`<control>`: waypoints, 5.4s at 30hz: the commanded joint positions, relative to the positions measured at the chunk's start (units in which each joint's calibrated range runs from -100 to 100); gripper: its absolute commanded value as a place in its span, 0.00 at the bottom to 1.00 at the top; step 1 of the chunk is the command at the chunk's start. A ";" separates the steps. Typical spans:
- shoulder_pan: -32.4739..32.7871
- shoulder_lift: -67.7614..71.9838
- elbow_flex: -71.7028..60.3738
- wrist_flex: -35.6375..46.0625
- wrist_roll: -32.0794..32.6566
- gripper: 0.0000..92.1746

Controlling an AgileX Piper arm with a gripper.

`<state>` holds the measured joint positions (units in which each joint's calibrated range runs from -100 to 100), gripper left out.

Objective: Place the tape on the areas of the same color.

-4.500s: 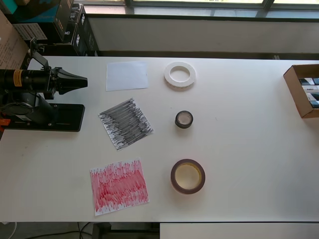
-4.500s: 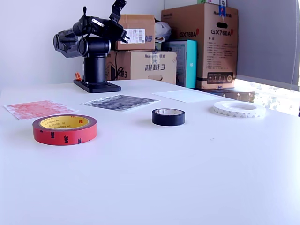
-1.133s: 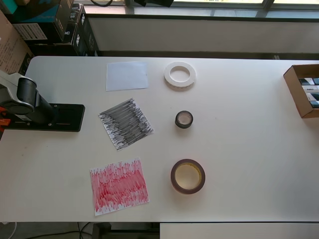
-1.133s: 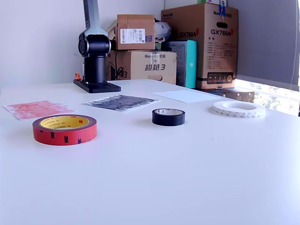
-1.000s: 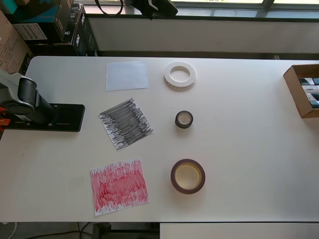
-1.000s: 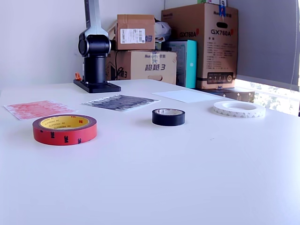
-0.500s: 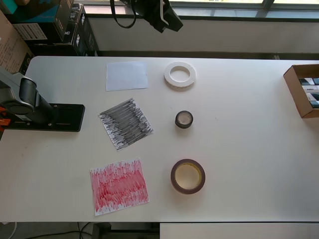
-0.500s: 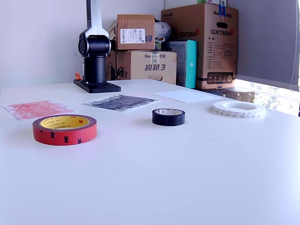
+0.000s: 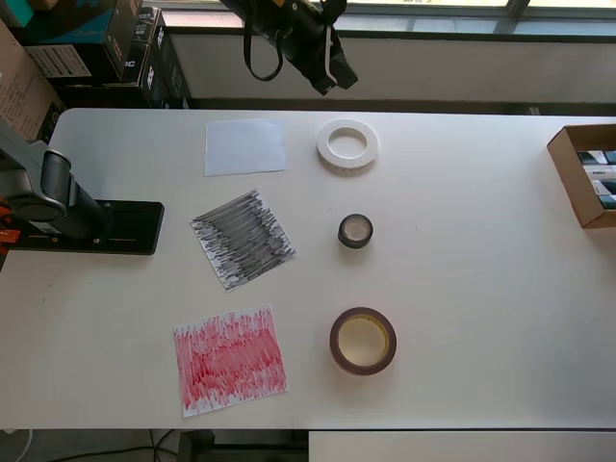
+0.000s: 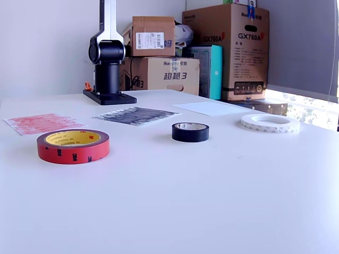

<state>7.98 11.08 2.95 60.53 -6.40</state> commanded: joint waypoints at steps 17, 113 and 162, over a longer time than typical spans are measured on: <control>0.32 -0.04 8.91 -0.32 1.34 0.01; 6.32 29.61 3.19 -5.59 27.45 0.14; 6.08 37.19 -4.08 -0.92 31.30 0.59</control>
<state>13.83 48.49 -0.82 59.27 24.84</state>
